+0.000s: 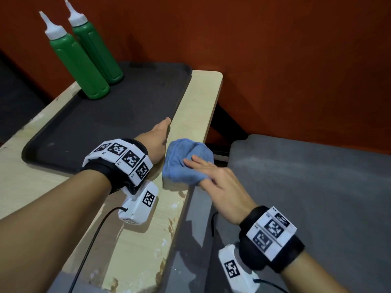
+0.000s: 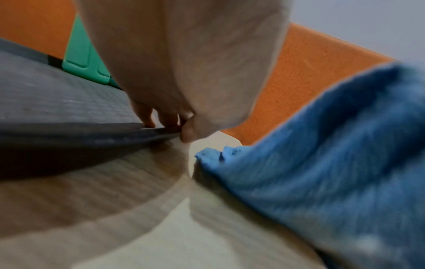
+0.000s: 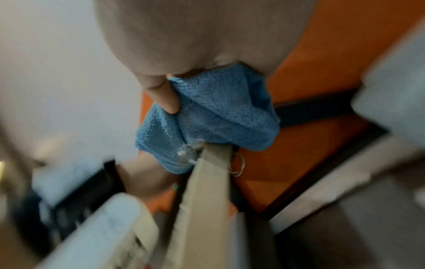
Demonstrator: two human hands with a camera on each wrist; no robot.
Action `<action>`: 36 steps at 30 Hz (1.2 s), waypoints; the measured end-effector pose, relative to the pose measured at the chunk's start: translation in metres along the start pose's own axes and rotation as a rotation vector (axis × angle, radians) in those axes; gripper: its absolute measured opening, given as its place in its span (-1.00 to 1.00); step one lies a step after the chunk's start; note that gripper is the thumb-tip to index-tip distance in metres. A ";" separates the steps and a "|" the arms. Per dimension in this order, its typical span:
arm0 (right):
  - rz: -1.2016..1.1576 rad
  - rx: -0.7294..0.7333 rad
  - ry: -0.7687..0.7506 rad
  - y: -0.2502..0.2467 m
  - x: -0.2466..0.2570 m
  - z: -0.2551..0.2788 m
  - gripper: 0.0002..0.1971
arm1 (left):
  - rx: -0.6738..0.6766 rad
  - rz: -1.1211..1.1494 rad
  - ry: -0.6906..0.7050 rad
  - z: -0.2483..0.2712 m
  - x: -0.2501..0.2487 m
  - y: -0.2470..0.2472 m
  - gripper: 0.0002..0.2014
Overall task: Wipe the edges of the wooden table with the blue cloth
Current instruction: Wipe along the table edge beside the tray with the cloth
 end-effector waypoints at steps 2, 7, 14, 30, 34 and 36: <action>-0.536 -0.162 0.035 -0.008 -0.005 -0.004 -0.71 | 0.002 0.007 0.004 0.000 0.002 0.001 -0.23; -1.176 -0.441 0.083 -0.033 -0.024 -0.015 -0.61 | -0.007 -0.011 -0.030 0.001 0.001 0.000 -0.27; -0.856 -0.388 0.140 -0.004 -0.017 -0.005 -0.76 | -0.003 -0.016 -0.020 0.001 0.000 0.000 -0.26; -0.731 -0.228 0.009 0.030 -0.010 0.035 -0.67 | -0.030 -0.017 -0.017 0.006 -0.006 -0.002 -0.27; -0.878 -0.328 0.017 0.006 -0.009 0.028 -0.68 | -0.017 -0.029 -0.034 0.009 -0.006 -0.005 -0.31; -0.953 -0.427 0.052 -0.013 -0.013 0.016 -0.71 | -0.027 -0.041 -0.028 0.011 -0.002 -0.009 -0.35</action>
Point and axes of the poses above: each hand's wrist, its own z-axis away from the middle knuckle, its own y-axis out of the palm, x = y × z, the point moved 4 cm from there along -z, towards the middle knuckle, and after that the axes turned 11 degrees about x, right-handed, at the moved point
